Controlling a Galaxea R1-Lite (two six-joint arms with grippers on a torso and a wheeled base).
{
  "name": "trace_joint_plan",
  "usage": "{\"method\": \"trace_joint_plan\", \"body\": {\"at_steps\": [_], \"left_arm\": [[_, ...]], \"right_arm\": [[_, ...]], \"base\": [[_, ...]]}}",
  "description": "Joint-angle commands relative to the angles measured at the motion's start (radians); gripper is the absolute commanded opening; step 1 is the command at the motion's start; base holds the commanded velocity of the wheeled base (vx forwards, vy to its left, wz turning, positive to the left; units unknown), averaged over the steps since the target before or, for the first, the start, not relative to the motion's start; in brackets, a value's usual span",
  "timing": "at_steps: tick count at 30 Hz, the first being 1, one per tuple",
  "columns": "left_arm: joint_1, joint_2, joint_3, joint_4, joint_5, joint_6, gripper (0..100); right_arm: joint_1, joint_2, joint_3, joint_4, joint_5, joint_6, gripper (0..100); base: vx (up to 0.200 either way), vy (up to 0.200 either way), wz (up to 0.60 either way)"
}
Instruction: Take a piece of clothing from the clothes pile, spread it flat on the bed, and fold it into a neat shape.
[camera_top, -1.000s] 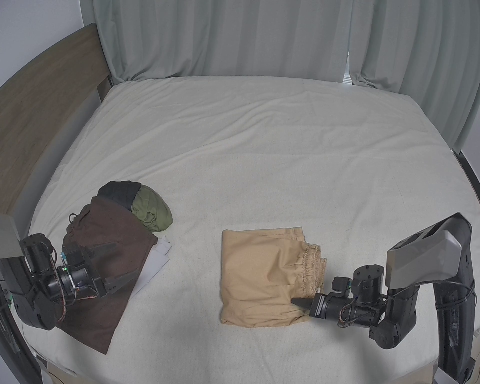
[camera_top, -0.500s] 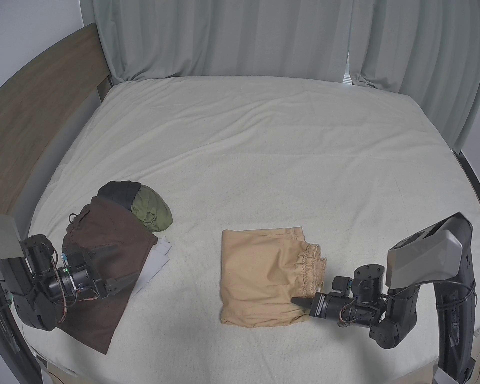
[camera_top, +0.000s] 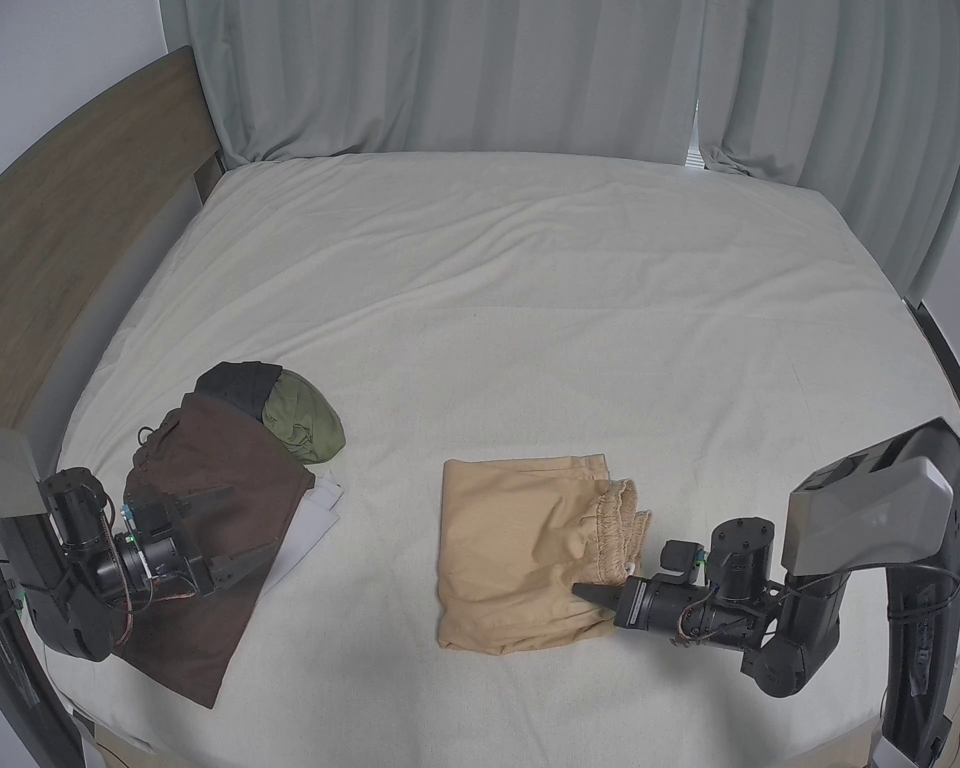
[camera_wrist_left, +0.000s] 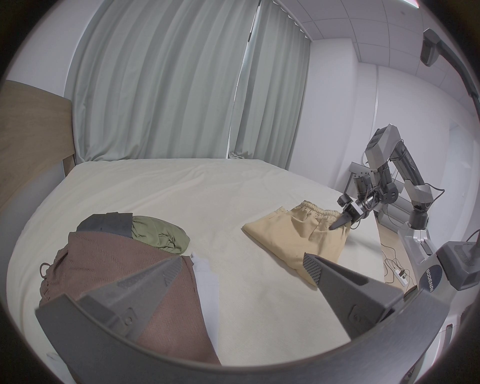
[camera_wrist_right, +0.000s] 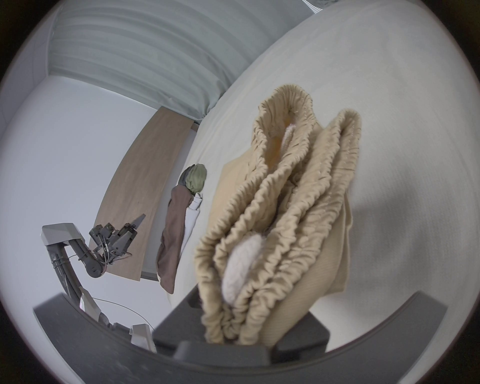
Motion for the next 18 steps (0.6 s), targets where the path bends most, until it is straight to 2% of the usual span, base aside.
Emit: {"method": "trace_joint_plan", "body": {"at_steps": [1,11,18], "left_arm": [[-0.003,-0.002,0.000,-0.001,-0.001,0.000,100],[-0.005,-0.004,0.002,-0.001,-0.001,0.000,100],[-0.017,-0.005,0.009,-0.001,-0.001,0.000,100]], "right_arm": [[0.013,-0.043,-0.003,0.001,0.002,-0.001,0],[0.025,-0.131,-0.004,0.002,0.037,-0.003,0],[0.021,-0.286,-0.017,0.007,0.135,0.002,0]], "base": [[0.000,0.000,0.00],[0.000,0.000,0.00],[0.000,0.000,0.00]]}}
